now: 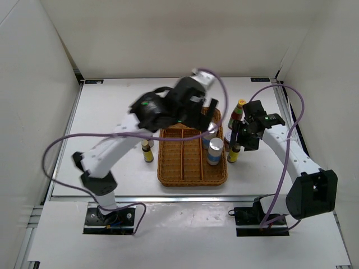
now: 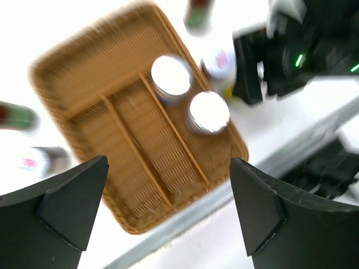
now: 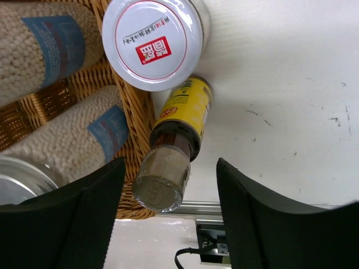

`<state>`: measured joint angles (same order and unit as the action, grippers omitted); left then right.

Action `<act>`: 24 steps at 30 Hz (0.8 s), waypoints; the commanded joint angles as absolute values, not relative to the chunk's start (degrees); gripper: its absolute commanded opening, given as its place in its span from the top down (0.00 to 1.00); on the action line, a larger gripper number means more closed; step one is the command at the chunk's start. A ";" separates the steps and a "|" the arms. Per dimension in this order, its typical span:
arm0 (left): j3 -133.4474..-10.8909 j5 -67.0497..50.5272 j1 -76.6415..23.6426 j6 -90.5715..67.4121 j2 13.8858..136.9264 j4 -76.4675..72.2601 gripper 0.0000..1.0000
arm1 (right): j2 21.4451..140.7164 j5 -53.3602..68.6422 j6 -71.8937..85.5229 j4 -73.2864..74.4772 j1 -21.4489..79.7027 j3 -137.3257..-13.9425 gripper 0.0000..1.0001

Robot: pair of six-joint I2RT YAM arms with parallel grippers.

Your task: Organize the condiment bottles

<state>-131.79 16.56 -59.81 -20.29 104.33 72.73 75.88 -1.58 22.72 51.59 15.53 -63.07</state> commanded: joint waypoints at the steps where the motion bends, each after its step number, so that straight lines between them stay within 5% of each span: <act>1: -131.76 25.56 -57.66 -19.86 94.42 72.95 0.00 | 75.23 -2.46 23.38 49.48 16.08 -63.54 0.32; 10: -103.21 41.91 -48.17 -20.48 74.99 65.14 0.00 | 76.38 -1.85 23.38 48.87 16.08 -63.54 0.40; 19: -72.17 40.79 -37.19 -17.05 54.77 50.28 0.00 | 77.43 -3.08 22.85 48.87 16.61 -64.07 0.41; 24: -64.35 37.62 -32.97 -17.58 51.77 47.82 0.00 | 78.57 -3.69 22.32 48.87 16.61 -64.69 0.53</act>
